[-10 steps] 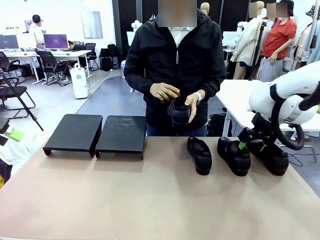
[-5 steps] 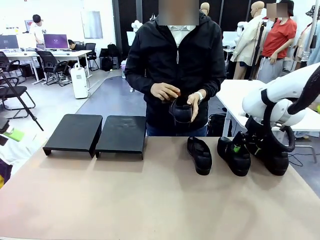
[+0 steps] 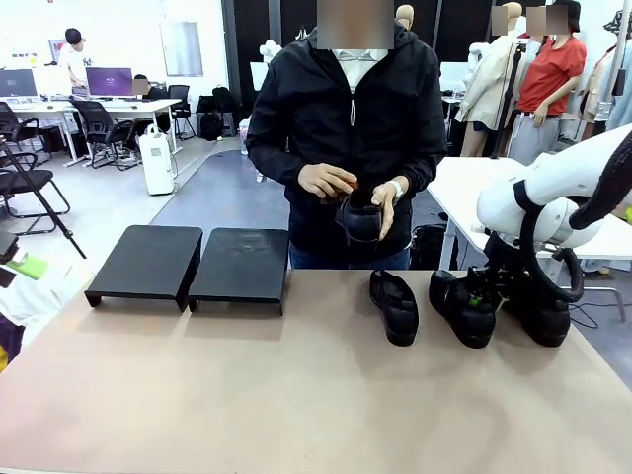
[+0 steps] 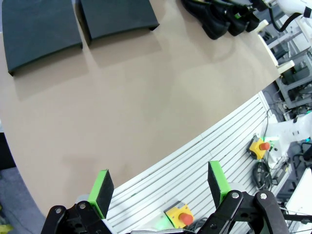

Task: Organize the shoes by placing them on the stand.
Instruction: Pick up one Shoe and place it in the middle of the table.

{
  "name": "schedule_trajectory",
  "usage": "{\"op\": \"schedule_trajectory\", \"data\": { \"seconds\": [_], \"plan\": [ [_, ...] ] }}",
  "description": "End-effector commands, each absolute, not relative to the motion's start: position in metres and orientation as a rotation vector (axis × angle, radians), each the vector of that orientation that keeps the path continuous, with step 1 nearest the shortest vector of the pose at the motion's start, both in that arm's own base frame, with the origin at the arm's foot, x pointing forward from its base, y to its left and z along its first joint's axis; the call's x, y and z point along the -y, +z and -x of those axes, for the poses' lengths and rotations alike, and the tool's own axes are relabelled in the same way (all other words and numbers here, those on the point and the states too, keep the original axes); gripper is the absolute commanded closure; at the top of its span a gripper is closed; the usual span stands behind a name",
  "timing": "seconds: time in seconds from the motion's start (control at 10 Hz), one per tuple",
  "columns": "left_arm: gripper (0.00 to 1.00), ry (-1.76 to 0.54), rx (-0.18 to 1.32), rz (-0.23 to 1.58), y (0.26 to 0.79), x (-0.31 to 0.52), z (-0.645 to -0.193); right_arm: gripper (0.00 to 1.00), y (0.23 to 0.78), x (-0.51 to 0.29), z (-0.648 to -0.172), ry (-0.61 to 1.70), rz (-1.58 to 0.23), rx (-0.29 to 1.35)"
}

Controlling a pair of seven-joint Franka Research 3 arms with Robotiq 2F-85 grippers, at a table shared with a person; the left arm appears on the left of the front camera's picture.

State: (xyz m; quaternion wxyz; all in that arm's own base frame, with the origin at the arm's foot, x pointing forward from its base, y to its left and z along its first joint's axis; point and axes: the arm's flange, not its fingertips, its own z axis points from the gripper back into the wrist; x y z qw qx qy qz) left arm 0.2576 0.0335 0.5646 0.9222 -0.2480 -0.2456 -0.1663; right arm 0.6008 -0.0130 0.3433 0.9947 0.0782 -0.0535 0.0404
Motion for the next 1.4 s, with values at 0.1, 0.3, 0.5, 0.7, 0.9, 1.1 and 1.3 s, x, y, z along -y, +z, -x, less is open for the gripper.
{"op": "schedule_trajectory", "data": {
  "seconds": [0.1, 0.3, 0.5, 0.7, 0.9, 1.1, 1.3],
  "plan": [
    [0.00, -0.357, 0.508, 0.525, 0.565, -0.034, -0.257, 1.00, 0.353, 0.010, -0.603, 0.083, -0.131, 0.080],
    [0.00, -0.357, 0.508, 0.525, 0.565, -0.034, -0.257, 1.00, 0.358, 0.008, -0.599, 0.085, -0.116, 0.071],
    [0.00, -0.357, 0.508, 0.525, 0.565, -0.034, -0.257, 1.00, 0.369, 0.003, -0.592, 0.084, -0.132, 0.075],
    [0.00, -0.357, 0.508, 0.525, 0.565, -0.034, -0.257, 1.00, 0.397, 0.004, -0.576, 0.022, -0.146, 0.107],
    [0.00, -0.357, 0.508, 0.525, 0.565, -0.034, -0.257, 1.00, 0.463, 0.008, -0.526, -0.049, -0.174, 0.153],
    [0.00, -0.357, 0.508, 0.525, 0.565, -0.034, -0.257, 1.00, 0.530, 0.009, -0.432, -0.062, -0.204, 0.180],
    [0.00, -0.357, 0.508, 0.525, 0.565, -0.034, -0.257, 1.00, 0.548, 0.004, -0.333, -0.051, -0.175, 0.309]
  ]
}}
